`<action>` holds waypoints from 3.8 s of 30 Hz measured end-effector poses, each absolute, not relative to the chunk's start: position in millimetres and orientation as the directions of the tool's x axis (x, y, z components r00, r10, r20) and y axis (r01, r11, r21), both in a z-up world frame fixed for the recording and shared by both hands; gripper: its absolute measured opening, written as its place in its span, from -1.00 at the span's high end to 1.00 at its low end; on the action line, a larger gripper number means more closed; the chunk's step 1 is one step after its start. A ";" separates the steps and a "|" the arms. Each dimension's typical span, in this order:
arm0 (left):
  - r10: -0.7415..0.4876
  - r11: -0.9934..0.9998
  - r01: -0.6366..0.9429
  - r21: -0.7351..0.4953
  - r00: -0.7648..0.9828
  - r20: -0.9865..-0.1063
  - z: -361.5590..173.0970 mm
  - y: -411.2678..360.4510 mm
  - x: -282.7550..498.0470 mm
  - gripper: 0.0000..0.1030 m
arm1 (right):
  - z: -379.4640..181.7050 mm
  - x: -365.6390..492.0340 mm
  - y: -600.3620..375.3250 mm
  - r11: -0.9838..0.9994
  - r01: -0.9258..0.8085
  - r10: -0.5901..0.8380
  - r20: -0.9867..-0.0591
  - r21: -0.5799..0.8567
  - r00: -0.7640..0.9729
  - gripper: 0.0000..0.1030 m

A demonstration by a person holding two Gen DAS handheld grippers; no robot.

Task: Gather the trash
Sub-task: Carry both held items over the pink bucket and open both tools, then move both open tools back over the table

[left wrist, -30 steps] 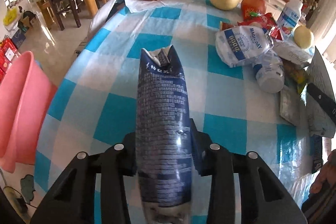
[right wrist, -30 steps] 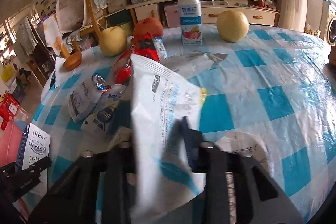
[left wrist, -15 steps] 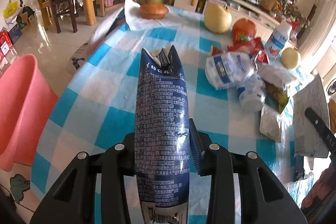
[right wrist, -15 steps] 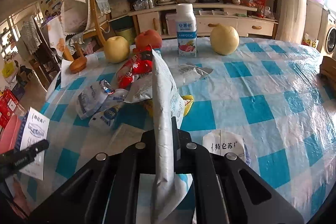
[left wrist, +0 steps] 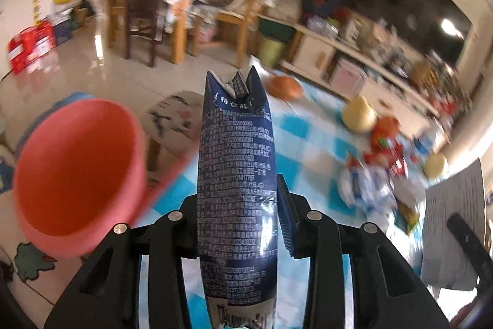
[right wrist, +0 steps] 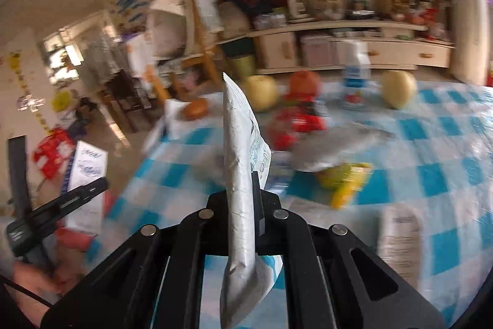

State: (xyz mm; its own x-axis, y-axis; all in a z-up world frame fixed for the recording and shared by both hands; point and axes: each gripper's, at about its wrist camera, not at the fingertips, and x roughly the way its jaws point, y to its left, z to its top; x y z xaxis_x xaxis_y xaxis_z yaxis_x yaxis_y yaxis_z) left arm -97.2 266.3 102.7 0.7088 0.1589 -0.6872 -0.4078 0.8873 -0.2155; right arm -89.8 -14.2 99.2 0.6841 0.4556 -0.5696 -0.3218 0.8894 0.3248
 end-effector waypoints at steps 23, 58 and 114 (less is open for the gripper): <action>0.433 0.516 -0.825 -0.231 0.483 -0.761 74.1 466.1 -165.8 0.24 | 84.3 -63.0 290.3 0.494 -0.623 0.836 -0.528 0.607 0.148 0.81; 0.442 0.798 -0.558 -0.226 0.798 -0.411 127.9 335.3 -143.0 -0.62 | 109.5 -131.3 77.6 0.826 -0.559 0.507 -0.527 0.070 0.683 -0.83; -0.078 0.995 0.100 -0.008 0.717 -0.693 47.7 55.6 -36.0 -0.65 | 45.6 -66.4 -201.6 0.949 -0.161 0.310 -0.698 0.273 0.645 -0.92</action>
